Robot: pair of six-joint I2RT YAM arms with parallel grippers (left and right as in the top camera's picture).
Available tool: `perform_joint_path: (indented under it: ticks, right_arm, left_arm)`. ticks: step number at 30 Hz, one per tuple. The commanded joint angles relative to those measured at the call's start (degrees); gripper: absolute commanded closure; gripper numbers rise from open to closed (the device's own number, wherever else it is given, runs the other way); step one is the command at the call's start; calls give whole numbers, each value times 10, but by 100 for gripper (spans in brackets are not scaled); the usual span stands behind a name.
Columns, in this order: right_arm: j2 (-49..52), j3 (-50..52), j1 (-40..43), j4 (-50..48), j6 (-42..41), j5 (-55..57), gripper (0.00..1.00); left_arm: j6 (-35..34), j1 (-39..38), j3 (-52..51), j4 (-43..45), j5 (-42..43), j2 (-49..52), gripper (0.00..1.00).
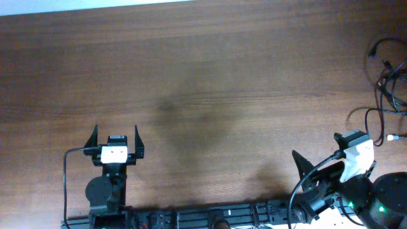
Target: Untangle cables
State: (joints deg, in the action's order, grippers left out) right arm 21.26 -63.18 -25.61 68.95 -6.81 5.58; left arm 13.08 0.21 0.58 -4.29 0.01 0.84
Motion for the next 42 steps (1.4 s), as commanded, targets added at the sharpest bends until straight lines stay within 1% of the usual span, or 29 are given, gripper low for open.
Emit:
perform_joint_path:
  ticks: [1, 2, 7, 12, 42]
  right_arm:
    - [-2, 2, -4, -1, 4, 7, 1]
    - [-2, 2, -4, -1, 3, 7, 1]
    - [-2, 2, -4, -1, 4, 7, 1]
    - [-2, 2, -4, -1, 4, 7, 1]
    - [-2, 2, -4, -1, 5, 9, 1]
  left_arm:
    - [14, 3, -1, -6, -10, -6, 1]
    - [13, 3, -1, -6, -11, -6, 1]
    - [-41, 3, -1, -6, -13, -6, 1]
    - [-109, 3, -1, -5, -29, -6, 1]
    - [-109, 3, -1, -5, -24, -5, 1]
